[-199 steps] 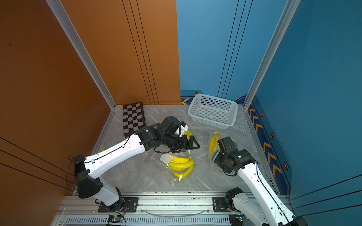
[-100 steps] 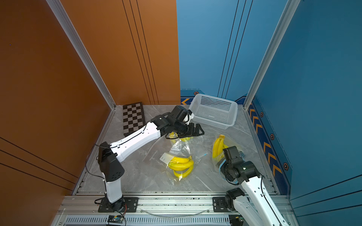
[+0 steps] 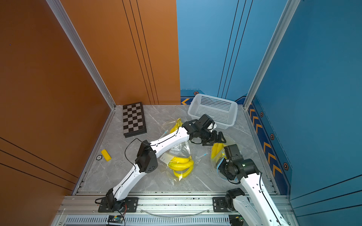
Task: Open the zip-top bag and take out the banana
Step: Pick up the banana from the zipper food storage bag.
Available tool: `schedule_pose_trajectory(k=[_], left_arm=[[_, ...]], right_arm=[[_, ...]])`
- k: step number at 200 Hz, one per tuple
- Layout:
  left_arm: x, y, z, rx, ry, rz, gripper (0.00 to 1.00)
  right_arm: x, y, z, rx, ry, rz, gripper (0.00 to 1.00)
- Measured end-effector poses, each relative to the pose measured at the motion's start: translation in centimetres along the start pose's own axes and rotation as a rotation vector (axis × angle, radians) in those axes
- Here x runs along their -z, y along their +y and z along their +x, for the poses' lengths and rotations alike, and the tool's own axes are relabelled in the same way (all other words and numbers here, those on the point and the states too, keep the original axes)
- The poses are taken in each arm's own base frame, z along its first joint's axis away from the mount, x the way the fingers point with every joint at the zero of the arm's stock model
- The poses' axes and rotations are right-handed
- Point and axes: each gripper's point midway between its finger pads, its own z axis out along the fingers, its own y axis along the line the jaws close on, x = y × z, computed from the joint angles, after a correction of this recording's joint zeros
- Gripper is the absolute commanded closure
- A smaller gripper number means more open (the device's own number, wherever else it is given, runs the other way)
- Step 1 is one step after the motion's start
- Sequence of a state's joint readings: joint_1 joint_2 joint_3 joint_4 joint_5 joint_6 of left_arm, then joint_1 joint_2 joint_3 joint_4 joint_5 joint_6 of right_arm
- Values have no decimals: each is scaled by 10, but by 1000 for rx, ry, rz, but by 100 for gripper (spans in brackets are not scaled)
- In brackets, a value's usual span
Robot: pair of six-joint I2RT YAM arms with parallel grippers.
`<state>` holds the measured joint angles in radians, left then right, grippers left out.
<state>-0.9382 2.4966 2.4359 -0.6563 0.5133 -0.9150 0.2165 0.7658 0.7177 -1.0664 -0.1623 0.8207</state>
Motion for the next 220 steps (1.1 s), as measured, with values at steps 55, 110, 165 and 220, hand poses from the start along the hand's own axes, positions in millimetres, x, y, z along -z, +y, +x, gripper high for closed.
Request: schedule_pose_trajectory(k=[55,110,165,220], left_arm=[[12,8,-22,68,-22,16,2],[6,4,-40,93,-51,54,2],[-5,3,-36,129,-20,76,39],[-16,16,-23,144,47,69,71]], right_arm=[[0,3,2,39,16,-13,39],[-4,2,10,65,50,-18,41],[-6,2,16,102,68,-13,41],[-6,-3,19,138,82,9,40]])
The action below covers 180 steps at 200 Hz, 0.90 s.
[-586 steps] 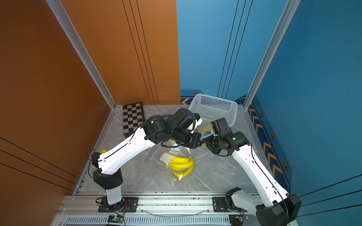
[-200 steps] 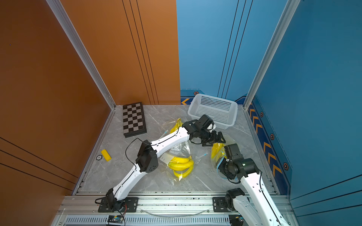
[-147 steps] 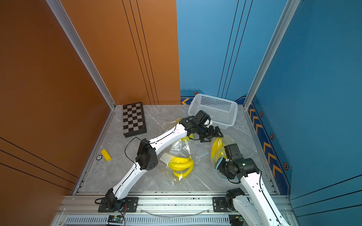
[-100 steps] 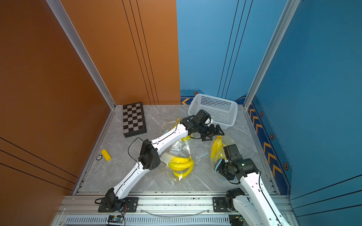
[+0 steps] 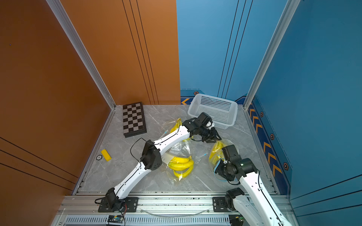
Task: Open the zip-top bag and take out the banana
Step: Pick up the banana from the zipper food storage bag.
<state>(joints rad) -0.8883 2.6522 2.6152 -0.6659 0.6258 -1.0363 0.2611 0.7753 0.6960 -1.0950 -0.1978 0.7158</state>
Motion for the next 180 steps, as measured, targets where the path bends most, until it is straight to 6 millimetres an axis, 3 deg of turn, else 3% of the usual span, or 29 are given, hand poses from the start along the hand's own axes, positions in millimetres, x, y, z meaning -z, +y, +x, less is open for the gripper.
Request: schedule_pose_trajectory(k=[60,103,132,155,180], left_arm=[[16,8,5,15,39,-6,72],[67,4,20,2,14,-42,73],[97,-5,32,-18,-29,-62,73],[101,-2,38,-24,-39,-78,74],[91,21,44,3,-18,-118,75]], right_arm=[[8,-5,0,30,-24,17,33],[22,3,-17,50,-53,1,31],[18,10,-21,49,-43,-36,31],[9,18,-19,40,-37,-97,31],[-2,28,-16,5,-41,-193,33]])
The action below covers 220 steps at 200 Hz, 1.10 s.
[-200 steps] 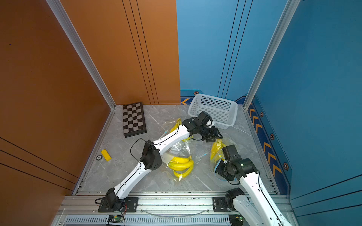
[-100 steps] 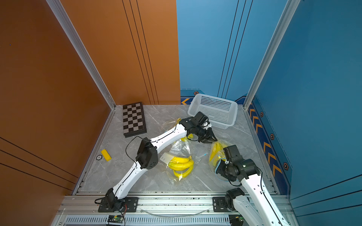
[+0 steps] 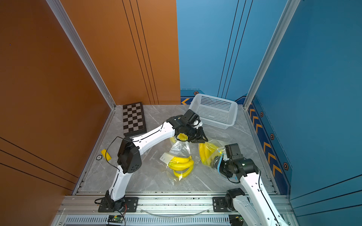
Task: Open the zip-top bag and take out the banana
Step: Pick up the banana from the zipper food storage bag.
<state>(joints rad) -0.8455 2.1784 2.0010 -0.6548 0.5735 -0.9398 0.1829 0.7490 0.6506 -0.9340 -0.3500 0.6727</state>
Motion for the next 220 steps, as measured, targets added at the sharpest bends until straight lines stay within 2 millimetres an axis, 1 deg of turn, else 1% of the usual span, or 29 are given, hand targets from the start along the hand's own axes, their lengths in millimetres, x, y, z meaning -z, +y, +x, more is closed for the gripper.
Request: schedule_pose_trajectory(k=[23,39,62,79,91,109,124,152,186,208,220], left_arm=[[-14,27,8,40,22,-31,75],[-20,45,14,72,32,-49,75],[-20,58,18,101,34,-61,75],[-14,60,16,107,24,-56,75],[-7,58,12,107,8,-46,75],[1,54,4,104,-14,-29,75],[4,53,0,101,-24,-19,75],[3,55,0,103,-23,-20,75],[4,56,-2,101,-27,-18,75],[4,56,-2,102,-26,-16,75],[4,56,-2,102,-25,-15,75]], right_arm=[[-10,4,2,-29,4,-56,34],[-18,5,5,-34,16,-69,36],[-25,3,11,-31,44,-60,40],[-22,2,12,-26,55,-35,41],[-14,4,10,-19,45,-23,41],[1,14,2,-5,4,-42,45],[10,22,-3,1,-19,-63,47],[24,29,-3,15,2,-40,47],[39,28,0,39,12,21,47],[45,22,-1,41,-12,48,51],[48,22,-2,41,-34,39,52]])
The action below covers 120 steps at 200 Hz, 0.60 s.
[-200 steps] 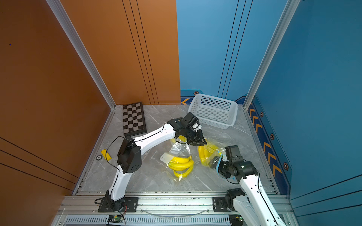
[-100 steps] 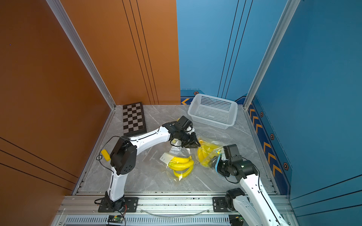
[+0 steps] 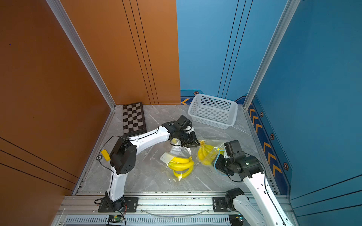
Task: Open the zip-top bag and take out the banana
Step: Pick up the banana from the zipper food storage bag.
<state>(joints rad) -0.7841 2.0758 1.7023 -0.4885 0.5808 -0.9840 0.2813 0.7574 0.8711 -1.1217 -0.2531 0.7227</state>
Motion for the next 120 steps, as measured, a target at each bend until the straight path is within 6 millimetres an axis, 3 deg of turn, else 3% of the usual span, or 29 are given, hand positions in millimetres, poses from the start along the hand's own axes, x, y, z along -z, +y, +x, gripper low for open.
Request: schedule_pose_trajectory(k=[29,70,120], left_arm=[[0,0,0,1,3,2,75],[1,0,1,1,8,5,75],[0,4,-2,-2,15,7,75]], right_arm=[[-2,0,-4,-14,-51,-22,52],[-31,-16,3,-34,24,66,45],[-36,-21,0,-32,19,101,45]])
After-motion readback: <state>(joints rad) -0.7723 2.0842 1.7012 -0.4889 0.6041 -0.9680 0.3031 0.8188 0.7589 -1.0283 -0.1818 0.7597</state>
